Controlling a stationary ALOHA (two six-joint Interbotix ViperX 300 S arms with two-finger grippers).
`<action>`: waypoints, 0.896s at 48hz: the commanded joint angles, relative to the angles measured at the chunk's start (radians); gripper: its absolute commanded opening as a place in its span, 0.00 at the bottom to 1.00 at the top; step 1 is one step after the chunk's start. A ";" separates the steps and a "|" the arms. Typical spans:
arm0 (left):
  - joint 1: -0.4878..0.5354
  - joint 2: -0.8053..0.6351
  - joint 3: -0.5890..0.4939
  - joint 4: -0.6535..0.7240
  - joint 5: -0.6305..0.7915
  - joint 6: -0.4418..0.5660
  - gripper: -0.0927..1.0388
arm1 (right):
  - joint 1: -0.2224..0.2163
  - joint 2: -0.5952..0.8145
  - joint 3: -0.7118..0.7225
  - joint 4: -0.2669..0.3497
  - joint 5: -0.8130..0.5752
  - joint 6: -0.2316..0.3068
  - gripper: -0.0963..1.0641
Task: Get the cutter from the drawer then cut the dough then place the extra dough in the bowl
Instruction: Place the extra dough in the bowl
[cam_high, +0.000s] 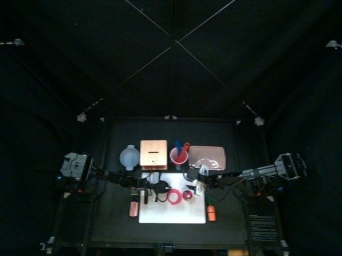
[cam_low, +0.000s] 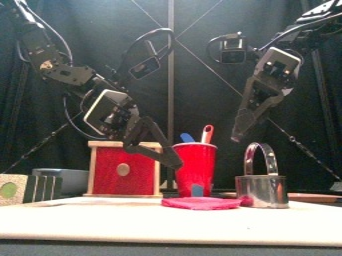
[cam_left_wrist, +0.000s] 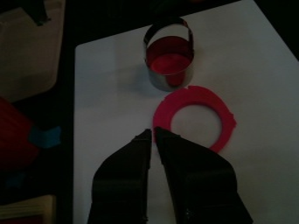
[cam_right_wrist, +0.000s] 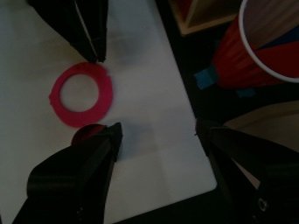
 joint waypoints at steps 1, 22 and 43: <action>0.006 0.002 -0.038 -0.002 0.017 0.009 0.61 | -0.018 -0.028 -0.002 0.011 -0.017 0.002 0.93; 0.029 0.049 -0.144 0.037 0.212 0.028 0.85 | -0.046 -0.026 0.014 0.034 -0.101 0.002 0.93; 0.040 0.115 -0.209 0.035 0.345 0.028 0.85 | -0.063 -0.028 0.031 0.063 -0.149 0.002 0.93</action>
